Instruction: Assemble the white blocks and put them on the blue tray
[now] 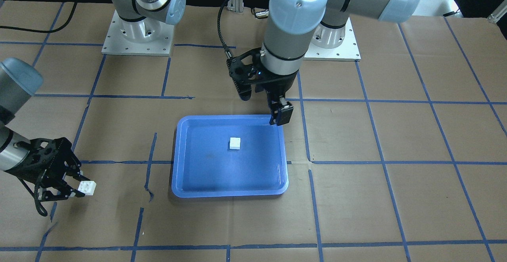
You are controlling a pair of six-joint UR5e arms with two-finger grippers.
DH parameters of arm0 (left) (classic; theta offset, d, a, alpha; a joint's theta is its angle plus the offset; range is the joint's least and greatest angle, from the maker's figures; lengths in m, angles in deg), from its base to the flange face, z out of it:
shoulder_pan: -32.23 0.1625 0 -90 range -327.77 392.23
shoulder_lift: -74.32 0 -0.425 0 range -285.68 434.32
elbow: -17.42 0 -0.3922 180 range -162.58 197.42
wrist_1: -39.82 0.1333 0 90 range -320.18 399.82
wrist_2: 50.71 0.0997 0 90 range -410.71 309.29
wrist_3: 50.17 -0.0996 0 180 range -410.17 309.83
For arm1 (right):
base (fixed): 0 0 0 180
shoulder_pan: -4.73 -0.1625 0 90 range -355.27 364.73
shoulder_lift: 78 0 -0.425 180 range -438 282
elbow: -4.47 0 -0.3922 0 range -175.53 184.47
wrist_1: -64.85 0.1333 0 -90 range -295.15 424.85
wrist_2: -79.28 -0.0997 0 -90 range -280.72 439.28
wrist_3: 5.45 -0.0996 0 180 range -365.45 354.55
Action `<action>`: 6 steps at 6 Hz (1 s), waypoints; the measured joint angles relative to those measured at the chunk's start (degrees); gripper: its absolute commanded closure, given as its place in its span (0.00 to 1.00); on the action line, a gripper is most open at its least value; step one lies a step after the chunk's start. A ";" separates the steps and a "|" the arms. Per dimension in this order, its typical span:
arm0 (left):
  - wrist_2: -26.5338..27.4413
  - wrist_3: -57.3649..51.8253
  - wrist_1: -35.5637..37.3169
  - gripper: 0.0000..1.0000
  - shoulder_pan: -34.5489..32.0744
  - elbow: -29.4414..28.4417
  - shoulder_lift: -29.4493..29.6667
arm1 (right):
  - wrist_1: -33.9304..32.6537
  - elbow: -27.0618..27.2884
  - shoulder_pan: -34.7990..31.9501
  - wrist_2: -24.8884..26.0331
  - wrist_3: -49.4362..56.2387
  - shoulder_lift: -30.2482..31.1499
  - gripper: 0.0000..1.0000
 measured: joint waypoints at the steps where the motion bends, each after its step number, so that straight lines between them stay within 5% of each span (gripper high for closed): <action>1: 0.30 7.90 -0.20 0.01 1.39 0.38 -1.72 | 1.03 1.28 -2.63 -0.08 -0.39 1.58 0.68; 4: 1.30 25.41 -0.55 0.01 6.64 1.61 -4.96 | -1.22 5.32 -15.41 -0.39 -12.64 3.40 0.68; 6: 1.59 30.37 -0.70 0.01 7.71 1.83 -5.74 | -10.27 7.96 -24.95 -0.25 -26.94 3.10 0.68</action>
